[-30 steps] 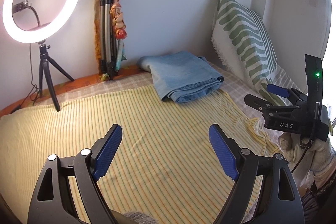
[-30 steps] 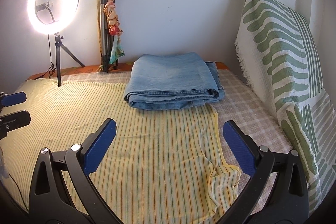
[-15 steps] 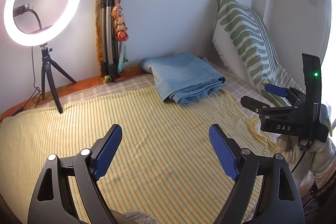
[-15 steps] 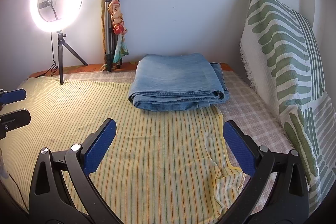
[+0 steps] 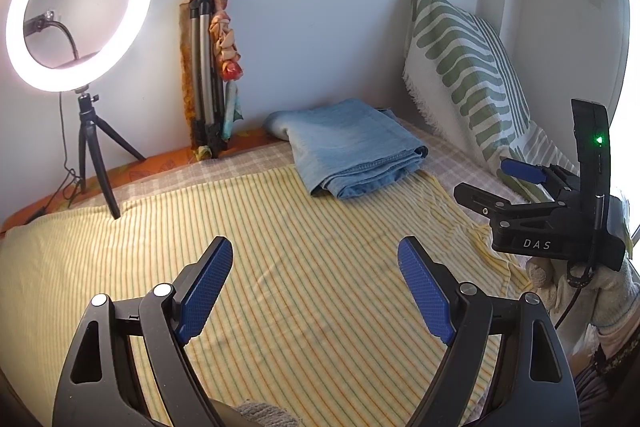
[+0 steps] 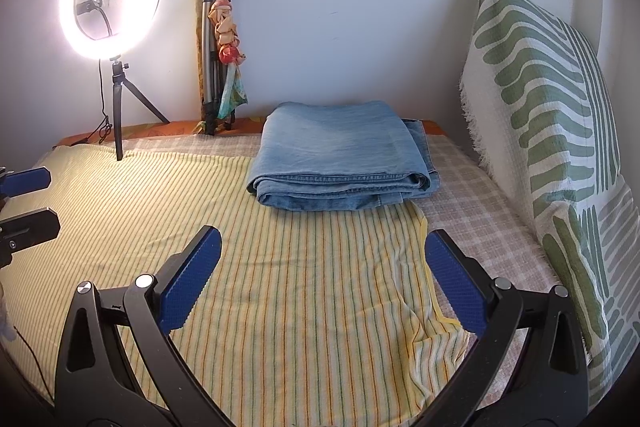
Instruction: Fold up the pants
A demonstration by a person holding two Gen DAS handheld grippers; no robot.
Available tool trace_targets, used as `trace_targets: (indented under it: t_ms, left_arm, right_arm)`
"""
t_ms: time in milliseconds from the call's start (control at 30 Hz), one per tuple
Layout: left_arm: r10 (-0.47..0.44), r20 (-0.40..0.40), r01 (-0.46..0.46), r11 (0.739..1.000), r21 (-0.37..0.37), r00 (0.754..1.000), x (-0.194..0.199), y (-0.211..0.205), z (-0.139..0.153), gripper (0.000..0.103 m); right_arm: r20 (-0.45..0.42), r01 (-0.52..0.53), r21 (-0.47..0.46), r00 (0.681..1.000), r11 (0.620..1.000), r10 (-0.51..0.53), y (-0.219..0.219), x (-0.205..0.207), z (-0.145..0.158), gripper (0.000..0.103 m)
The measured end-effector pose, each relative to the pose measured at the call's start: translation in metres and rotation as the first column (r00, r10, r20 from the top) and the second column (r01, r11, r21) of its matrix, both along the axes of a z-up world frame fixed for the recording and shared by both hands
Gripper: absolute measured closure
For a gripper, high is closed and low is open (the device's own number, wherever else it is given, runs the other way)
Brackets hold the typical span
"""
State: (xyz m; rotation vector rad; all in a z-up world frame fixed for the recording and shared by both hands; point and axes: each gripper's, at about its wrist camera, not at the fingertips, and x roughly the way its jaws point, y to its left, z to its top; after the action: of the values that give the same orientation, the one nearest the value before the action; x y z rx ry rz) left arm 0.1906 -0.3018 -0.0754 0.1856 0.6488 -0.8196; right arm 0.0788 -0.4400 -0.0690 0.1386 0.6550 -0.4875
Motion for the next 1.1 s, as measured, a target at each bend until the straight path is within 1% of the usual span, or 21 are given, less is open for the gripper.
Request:
trace_targets:
  t_ms: [500,1100]
  left_arm:
    - [-0.010,0.005,0.010,1.000,-0.004,1.000,-0.0006,0.0006,0.0033,0.018]
    - [-0.011,0.019,0.011,1.000,0.000,1.000,-0.0021,0.0000,0.0041,0.018]
  right_arm:
    - [-0.003,-0.018,0.018,1.000,1.000,0.018,-0.0011,0.0031,-0.0023,0.000]
    - [-0.004,-0.020,0.019,1.000,1.000,0.020,-0.0002,0.0023,-0.0036,0.000]
